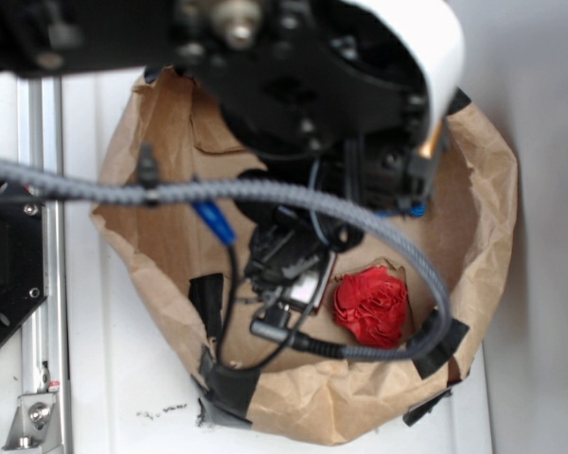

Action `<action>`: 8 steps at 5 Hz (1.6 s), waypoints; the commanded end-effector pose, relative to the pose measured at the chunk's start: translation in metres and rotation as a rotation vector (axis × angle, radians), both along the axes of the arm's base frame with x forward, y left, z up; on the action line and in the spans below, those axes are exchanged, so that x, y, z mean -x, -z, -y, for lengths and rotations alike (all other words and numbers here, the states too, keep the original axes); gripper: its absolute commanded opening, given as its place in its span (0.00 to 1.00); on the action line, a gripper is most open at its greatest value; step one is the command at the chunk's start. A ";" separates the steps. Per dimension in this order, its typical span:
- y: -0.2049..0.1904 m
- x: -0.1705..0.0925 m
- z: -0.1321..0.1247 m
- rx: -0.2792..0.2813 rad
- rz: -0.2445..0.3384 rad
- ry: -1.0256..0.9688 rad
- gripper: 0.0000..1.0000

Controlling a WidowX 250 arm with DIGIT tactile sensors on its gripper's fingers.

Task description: Grab the red paper.

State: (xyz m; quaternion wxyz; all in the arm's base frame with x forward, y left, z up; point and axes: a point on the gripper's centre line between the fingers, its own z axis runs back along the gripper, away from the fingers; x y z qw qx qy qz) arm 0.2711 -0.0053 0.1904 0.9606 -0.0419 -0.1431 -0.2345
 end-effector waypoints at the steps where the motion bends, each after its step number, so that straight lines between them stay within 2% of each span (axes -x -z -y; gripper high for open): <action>1: 0.034 -0.014 0.003 -0.044 0.080 0.288 1.00; 2: 0.053 -0.011 -0.008 -0.032 0.049 0.315 1.00; 3: 0.069 -0.011 -0.007 -0.017 0.030 0.373 1.00; 4: 0.079 -0.013 0.005 -0.026 0.030 0.417 1.00; 5: 0.094 -0.014 0.022 0.058 0.043 0.431 1.00; 6: 0.105 0.000 0.051 0.095 0.084 0.488 1.00; 7: 0.108 -0.016 0.055 0.084 0.100 0.512 1.00; 8: 0.112 -0.043 0.049 0.094 0.126 0.453 1.00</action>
